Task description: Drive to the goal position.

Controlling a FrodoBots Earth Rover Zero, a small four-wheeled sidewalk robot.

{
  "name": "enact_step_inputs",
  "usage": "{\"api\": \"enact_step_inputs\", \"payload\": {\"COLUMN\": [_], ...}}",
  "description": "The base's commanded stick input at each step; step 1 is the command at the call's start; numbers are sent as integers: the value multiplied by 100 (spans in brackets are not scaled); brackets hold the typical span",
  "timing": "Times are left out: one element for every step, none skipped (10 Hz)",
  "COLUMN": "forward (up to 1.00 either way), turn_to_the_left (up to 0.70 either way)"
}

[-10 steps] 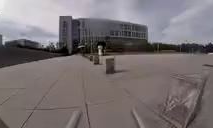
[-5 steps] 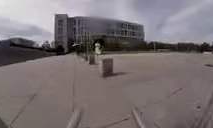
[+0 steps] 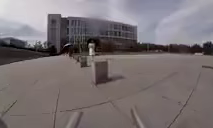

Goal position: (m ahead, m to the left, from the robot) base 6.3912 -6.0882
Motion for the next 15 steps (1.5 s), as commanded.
{"api": "enact_step_inputs", "payload": {"forward": [100, 100, 100, 100, 100, 100, 100, 100, 100, 100, 100, 100, 100, 100, 100], "turn_to_the_left": [-27, -27, -27, -27, -27, -27, -27, -27, -27, -27, -27, -27, -27, -27, -27]}}
